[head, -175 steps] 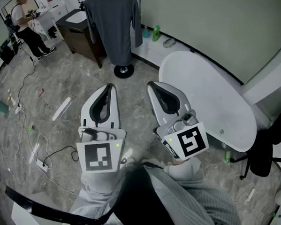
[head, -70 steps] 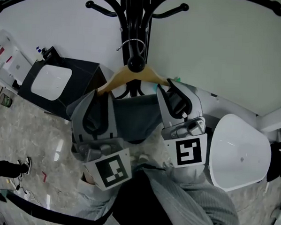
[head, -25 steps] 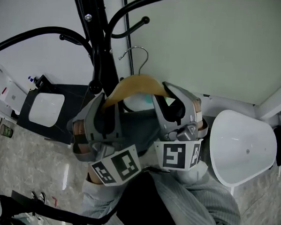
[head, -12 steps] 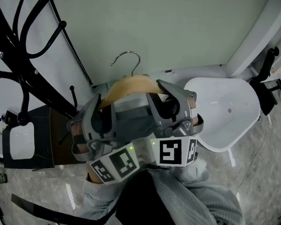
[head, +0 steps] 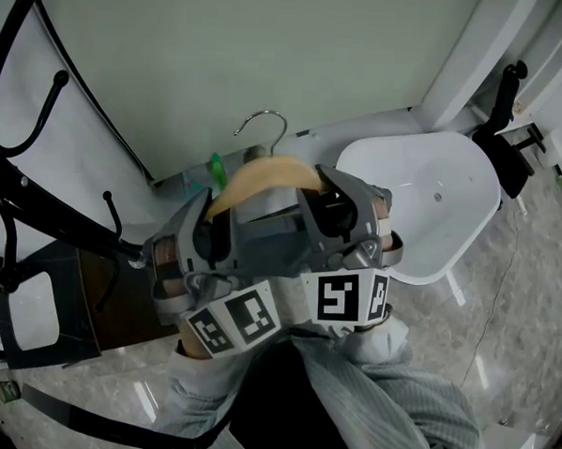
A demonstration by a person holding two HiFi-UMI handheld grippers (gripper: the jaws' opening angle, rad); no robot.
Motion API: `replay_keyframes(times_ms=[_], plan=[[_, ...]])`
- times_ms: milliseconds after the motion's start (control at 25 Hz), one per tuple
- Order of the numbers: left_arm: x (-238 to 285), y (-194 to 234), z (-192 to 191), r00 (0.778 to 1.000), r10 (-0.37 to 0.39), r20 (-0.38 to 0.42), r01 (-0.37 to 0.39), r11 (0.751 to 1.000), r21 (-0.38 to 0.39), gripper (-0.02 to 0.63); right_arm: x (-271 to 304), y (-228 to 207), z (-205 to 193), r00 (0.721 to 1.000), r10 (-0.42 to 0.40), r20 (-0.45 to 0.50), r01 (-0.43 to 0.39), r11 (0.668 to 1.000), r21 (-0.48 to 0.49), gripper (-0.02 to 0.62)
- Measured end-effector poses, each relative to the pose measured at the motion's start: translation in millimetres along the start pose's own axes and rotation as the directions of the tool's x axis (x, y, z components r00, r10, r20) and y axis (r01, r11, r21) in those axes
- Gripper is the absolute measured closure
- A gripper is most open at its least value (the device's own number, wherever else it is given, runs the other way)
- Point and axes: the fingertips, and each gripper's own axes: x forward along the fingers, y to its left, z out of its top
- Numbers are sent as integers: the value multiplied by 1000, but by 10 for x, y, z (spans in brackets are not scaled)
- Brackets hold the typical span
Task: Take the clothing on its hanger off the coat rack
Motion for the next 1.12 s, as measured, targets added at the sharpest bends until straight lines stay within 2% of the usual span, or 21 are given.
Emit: replay_keyframes(times_ms=[320,1120], plan=[[39,-118,38,999,-34,-1,34,999,16,497,-41,-6,-131,1000,3,-31,-2,1000,11,479],[21,-14,-65,999,1,-48,-1,1000,10,497,75,69,-33,998,58,25,-59,998,14,480]])
